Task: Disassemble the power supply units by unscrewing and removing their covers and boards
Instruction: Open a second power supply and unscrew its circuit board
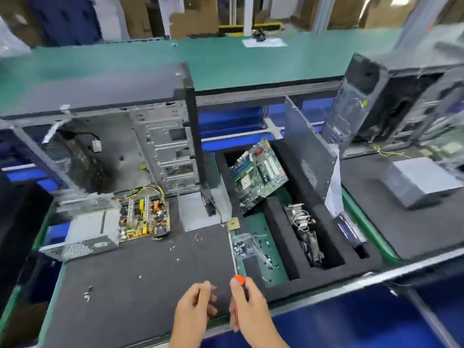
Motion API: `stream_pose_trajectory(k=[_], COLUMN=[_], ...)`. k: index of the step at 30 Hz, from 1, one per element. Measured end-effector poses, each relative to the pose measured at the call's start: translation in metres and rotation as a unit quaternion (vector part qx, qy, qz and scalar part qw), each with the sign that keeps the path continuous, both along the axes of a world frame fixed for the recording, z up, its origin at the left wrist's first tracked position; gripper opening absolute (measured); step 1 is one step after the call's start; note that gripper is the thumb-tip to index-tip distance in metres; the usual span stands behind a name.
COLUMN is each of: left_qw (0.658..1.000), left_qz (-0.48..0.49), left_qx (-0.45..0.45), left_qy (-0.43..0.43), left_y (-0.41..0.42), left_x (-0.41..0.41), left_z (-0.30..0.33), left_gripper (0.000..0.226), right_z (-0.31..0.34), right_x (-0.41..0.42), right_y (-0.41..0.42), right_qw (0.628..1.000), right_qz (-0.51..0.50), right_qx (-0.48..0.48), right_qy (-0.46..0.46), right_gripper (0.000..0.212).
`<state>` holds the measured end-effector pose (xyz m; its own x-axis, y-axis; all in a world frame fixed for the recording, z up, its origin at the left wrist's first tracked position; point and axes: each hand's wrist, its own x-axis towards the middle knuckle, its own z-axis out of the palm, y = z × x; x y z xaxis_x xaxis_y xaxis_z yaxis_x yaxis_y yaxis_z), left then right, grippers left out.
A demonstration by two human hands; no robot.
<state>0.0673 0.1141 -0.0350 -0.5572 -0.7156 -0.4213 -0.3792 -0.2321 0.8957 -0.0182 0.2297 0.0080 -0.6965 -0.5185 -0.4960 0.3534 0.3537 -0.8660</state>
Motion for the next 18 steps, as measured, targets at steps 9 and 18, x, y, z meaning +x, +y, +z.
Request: stream_pose_trajectory(k=[9,18], left_qw=[0.999,0.997], left_qz=[-0.024,0.023], left_qx=[0.041,0.067], left_qy=[-0.026,-0.039], left_y=[0.049,0.064], left_x=[-0.063,-0.079], left_z=[0.009,0.024], left_gripper=[0.02,0.019], right_z=[-0.005,-0.012], right_x=[-0.061,-0.078], right_y=[0.037,0.047], right_qw=[0.999,0.999], right_qz=[-0.024,-0.008], right_qx=[0.014,0.014], right_qy=[-0.045,-0.039], right_gripper=[0.032,0.034])
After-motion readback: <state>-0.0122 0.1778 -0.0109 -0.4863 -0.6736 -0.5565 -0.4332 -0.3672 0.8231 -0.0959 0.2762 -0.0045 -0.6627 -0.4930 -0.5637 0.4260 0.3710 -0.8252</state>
